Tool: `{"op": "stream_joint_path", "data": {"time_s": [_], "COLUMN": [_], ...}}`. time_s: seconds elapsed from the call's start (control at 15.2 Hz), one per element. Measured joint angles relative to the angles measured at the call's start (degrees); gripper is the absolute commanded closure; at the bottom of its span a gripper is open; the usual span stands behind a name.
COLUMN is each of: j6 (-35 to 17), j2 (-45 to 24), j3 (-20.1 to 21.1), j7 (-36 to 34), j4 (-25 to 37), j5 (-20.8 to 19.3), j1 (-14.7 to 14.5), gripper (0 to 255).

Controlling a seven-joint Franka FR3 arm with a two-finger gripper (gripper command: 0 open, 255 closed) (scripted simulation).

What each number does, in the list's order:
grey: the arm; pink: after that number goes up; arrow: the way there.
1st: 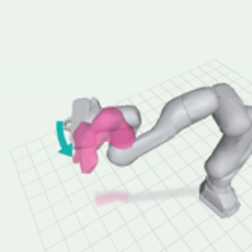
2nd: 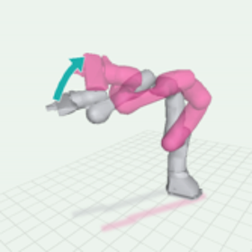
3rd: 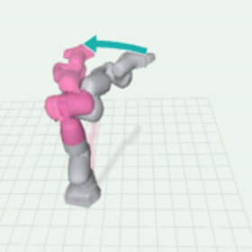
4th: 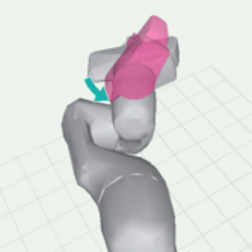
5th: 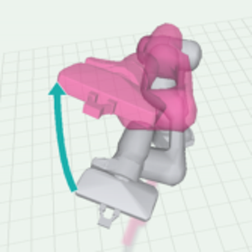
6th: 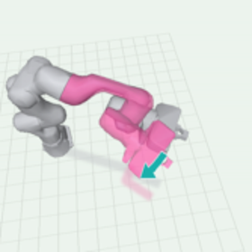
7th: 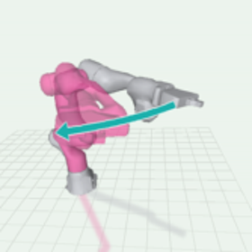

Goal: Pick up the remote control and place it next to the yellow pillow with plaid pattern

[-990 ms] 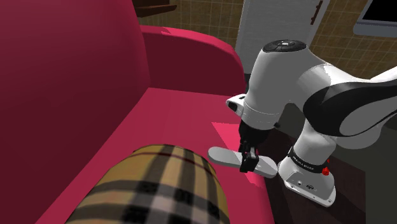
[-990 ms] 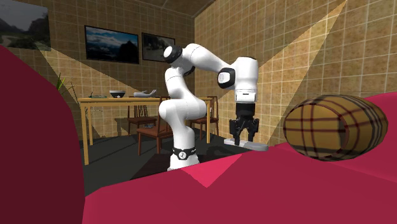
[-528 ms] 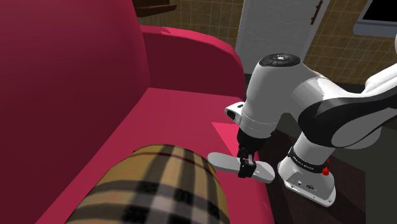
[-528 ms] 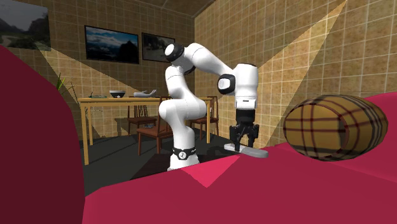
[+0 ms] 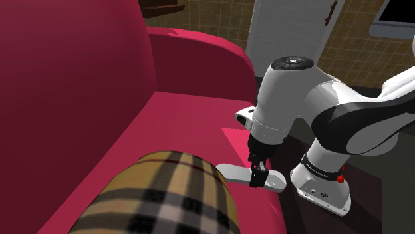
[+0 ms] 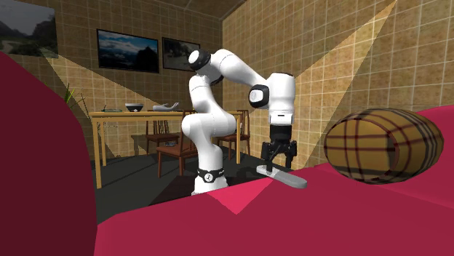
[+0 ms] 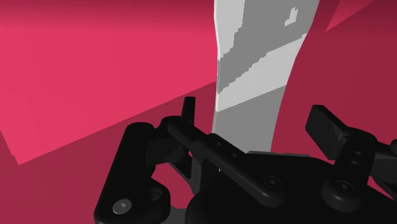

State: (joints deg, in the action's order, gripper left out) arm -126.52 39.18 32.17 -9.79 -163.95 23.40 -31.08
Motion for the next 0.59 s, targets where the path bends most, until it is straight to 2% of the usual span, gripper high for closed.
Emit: {"op": "stream_joint_path", "data": {"time_s": [0.13, 0.4, 0.59], "j6": [0.0, 7.9, 9.4], "j2": [0.0, 4.7, 5.0], "j3": [0.0, -2.7, -3.0], "j7": [0.0, 0.1, -0.1], "j4": [0.0, 3.4, 4.6], "j5": [0.0, -1.8, -2.2], "j1": [0.0, 0.0, 0.1], "gripper": [0, 0, 0]}}
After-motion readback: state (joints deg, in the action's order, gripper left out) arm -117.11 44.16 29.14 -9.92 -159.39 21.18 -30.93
